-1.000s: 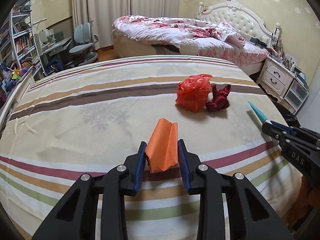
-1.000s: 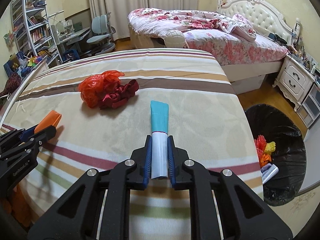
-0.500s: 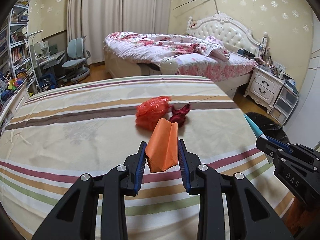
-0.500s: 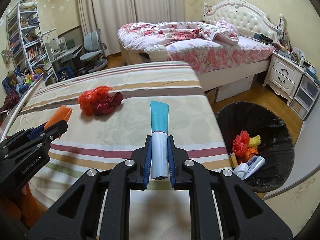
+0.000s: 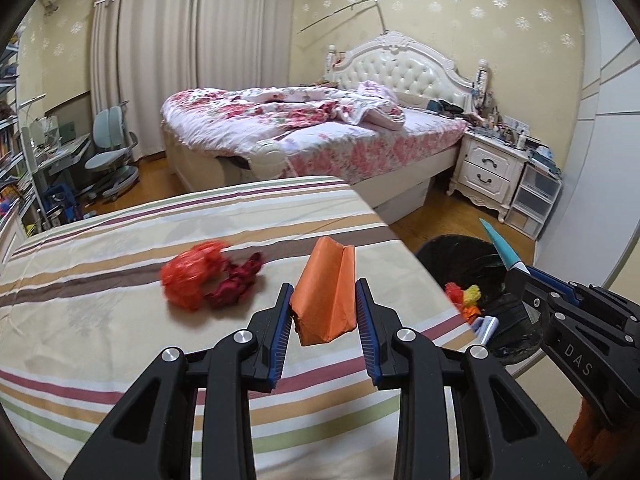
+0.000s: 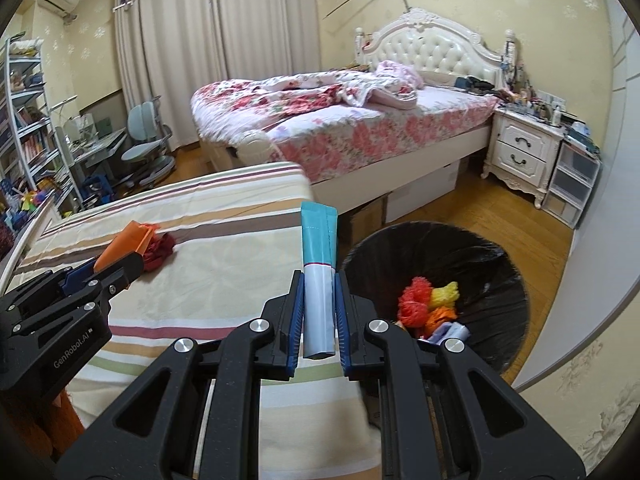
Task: Collect trash
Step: 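Carry the orange cloth and teal tube over the black bin, then open both tools over the bin to drop the cloth and tube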
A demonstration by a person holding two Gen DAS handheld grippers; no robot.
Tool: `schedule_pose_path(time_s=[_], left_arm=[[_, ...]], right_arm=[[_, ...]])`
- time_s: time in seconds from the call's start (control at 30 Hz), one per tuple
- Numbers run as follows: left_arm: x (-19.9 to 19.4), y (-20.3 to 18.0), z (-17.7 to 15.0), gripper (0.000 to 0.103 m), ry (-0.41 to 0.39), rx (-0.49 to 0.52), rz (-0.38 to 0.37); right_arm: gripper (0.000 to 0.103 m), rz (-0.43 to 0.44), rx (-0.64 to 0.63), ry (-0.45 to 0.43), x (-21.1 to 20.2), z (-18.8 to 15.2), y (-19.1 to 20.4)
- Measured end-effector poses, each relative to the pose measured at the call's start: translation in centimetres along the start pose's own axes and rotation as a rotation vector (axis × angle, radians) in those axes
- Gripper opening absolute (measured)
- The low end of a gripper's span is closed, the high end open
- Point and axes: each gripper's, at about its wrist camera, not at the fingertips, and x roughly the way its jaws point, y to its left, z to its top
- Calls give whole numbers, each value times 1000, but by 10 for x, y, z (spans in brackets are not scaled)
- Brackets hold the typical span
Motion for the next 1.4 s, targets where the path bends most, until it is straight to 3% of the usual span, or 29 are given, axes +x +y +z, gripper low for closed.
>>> schedule_pose_path(time_s=[0.6,1.4], left_arm=[[61,-85,27,32,15,108,-83],[109,-129,31,33,77,195,-79]], right_arm=[[15,-153,84,-12,28,10,-79],[17,-209,170,41,68,9,-125]])
